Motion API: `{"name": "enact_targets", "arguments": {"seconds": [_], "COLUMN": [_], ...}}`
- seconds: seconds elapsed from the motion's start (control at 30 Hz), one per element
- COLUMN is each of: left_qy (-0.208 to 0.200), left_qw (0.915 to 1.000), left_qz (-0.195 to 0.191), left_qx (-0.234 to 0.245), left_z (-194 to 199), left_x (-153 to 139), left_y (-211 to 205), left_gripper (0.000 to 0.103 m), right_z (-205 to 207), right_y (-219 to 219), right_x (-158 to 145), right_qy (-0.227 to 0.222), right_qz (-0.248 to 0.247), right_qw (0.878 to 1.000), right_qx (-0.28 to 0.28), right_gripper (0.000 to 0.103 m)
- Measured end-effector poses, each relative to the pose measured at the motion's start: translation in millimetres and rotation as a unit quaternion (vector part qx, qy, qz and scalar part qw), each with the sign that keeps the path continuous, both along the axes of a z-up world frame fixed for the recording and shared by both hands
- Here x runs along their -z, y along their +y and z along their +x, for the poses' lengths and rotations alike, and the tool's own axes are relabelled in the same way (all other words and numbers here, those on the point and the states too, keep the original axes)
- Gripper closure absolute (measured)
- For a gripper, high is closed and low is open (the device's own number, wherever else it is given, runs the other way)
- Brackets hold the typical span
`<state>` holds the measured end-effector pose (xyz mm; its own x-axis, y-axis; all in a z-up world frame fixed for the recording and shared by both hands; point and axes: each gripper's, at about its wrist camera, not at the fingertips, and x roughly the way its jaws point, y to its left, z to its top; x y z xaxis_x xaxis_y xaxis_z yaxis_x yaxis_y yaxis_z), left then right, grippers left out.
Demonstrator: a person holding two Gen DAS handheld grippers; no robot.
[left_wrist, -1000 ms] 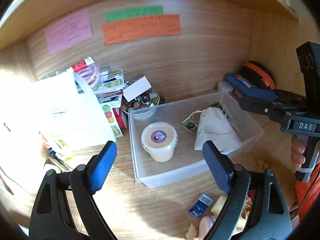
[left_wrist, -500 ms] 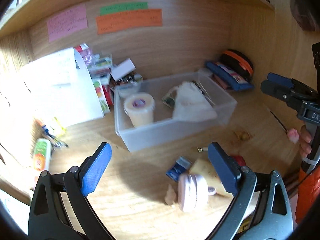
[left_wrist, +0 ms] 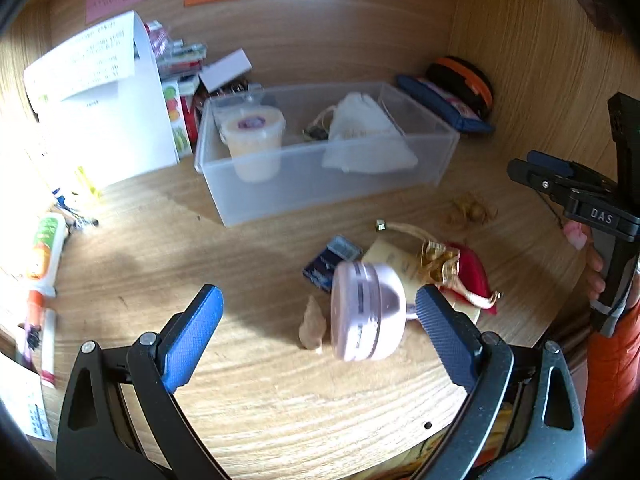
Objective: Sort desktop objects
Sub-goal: 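Withdraw both open grippers from the bin toward the remaining items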
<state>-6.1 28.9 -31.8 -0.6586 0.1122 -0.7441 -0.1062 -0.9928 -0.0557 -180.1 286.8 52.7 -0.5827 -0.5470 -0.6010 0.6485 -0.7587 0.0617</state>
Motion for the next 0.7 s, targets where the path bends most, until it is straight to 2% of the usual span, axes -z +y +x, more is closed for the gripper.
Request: {"name": "enact_targets", "arguments": {"seconds": [0.23, 0.43, 0.7], "left_qy": [-0.003, -0.009, -0.01], "left_qw": [0.9999, 0.9998, 0.9999], "left_qz": [-0.008, -0.012, 0.0], "left_qx": [0.007, 0.01, -0.002], "left_z": [3, -5, -12], "left_x": [19, 25, 31], "left_y": [14, 19, 14], "left_gripper": [0.005, 0.005, 0.005], "right_z": [7, 4, -14], "right_y": [2, -10, -24], "right_x": [25, 44, 67], "right_qy": [0.008, -0.004, -0.043], "right_qz": [0.03, 0.071, 0.103], "right_qw": [0.999, 0.997, 0.994], "right_qx": [-0.005, -0.017, -0.02], "right_gripper": [0.022, 0.03, 0.047]}}
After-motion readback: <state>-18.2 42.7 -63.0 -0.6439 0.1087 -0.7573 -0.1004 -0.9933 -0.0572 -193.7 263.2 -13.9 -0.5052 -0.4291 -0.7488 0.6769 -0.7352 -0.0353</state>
